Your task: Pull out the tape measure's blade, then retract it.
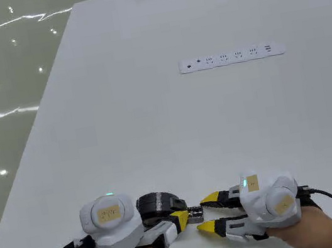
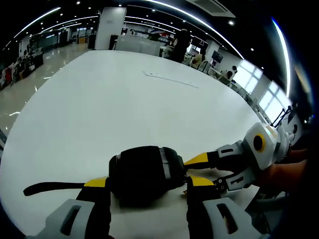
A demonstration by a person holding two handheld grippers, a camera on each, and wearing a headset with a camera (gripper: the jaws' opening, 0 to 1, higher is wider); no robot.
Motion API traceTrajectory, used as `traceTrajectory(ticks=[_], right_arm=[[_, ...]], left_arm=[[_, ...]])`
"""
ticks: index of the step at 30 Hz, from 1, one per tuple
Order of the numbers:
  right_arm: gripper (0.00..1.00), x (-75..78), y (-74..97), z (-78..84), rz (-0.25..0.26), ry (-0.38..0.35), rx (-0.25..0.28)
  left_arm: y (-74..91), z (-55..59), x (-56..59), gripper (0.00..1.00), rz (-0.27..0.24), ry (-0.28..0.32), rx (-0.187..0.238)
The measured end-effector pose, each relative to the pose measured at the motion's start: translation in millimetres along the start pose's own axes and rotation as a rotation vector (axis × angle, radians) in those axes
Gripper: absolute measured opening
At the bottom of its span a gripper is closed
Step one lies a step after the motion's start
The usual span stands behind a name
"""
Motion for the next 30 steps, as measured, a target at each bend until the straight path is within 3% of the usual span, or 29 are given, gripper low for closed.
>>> traceTrajectory(ticks=[6, 13, 20, 30], right_arm=[[0.29, -4.0, 5.1, -6.9, 0.004, -0.016, 0.008], [0.32, -5.2, 15.3, -16.5, 0.023, -0.023, 0.006], [0.37, -5.2, 26.3, -24.7, 0.045, -0.028, 0.003], [0.46, -5.1, 45.1, -24.4, 0.080, -0.076, 0.003]], left_arm=[[4.1, -1.5, 0.1, 0.58, 0.026, 0.000, 0.008], [10.5, -10.9, 0.5, 0.62, 0.064, -0.026, 0.033], [18.1, -15.9, 4.3, 0.64, 0.112, -0.110, 0.050], [31.1, -11.2, 2.5, 0.68, 0.151, -0.200, 0.047]])
Point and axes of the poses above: the centre of the closed fingertips' face, and the gripper's own axes: y roughly backward along the fingers, x roughly to its right, z roughly out of its underside, the point moved 1 cm from there along y, roughly backward along the fingers, and after that the axes turned 8 degrees about -y, right-handed, at the moved point
